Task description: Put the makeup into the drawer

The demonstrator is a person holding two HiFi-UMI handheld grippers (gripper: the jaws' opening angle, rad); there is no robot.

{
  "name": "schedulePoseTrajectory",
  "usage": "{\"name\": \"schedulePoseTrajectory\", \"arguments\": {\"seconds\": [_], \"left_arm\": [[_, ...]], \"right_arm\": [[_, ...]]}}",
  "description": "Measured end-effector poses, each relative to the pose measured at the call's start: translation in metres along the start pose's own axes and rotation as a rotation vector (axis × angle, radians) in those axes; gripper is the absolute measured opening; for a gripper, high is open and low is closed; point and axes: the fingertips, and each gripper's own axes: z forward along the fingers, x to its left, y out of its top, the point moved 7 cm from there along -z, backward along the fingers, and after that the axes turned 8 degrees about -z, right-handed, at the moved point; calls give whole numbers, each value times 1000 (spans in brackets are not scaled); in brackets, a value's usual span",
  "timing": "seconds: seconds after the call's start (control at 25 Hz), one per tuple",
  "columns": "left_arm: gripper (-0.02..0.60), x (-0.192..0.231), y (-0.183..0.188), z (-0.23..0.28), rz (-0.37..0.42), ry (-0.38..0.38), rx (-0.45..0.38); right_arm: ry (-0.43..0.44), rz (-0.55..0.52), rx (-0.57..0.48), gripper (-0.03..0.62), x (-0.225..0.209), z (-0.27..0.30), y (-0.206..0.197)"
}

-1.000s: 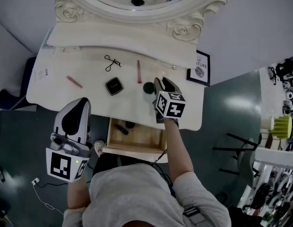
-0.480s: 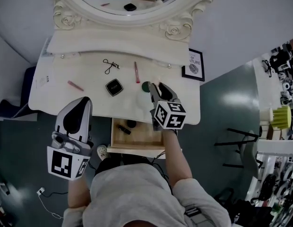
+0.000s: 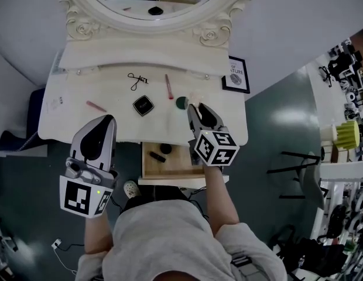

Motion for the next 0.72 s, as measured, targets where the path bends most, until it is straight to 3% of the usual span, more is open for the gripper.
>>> {"name": "schedulePoseTrajectory", "arguments": {"seconds": [0.72], "left_arm": [[15, -4, 6, -10, -18, -114, -27]], "right_arm": [[-18, -26, -170, 126, 39, -69, 14]]}}
